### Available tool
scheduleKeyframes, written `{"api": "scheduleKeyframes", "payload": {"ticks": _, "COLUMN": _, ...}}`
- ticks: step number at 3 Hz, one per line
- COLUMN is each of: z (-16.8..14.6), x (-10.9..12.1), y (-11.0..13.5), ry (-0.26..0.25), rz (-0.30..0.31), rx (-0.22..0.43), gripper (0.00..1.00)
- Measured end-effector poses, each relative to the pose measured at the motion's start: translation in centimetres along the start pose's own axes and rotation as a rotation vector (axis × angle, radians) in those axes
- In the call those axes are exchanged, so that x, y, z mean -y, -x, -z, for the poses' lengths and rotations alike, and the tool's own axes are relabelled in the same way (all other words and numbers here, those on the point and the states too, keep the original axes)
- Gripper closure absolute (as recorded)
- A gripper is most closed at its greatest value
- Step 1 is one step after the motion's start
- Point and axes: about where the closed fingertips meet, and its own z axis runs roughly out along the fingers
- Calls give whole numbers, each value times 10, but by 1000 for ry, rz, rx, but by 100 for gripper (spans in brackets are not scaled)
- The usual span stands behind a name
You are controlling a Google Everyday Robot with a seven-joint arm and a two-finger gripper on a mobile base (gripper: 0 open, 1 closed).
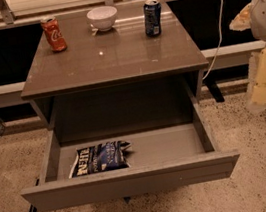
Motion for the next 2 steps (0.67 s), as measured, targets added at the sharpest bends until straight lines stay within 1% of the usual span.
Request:
{"api": "scheduleKeyframes", "payload": {"ticks": 1, "z": 0, "x": 0, "y": 0, "ry": 0, "rz": 0, "rx": 0, "gripper": 0}}
{"api": "scheduleKeyframes", "payload": {"ticks": 2, "z": 5, "x": -14, "y": 10, "ry": 9, "rz": 82, "rx": 31, "gripper": 0}}
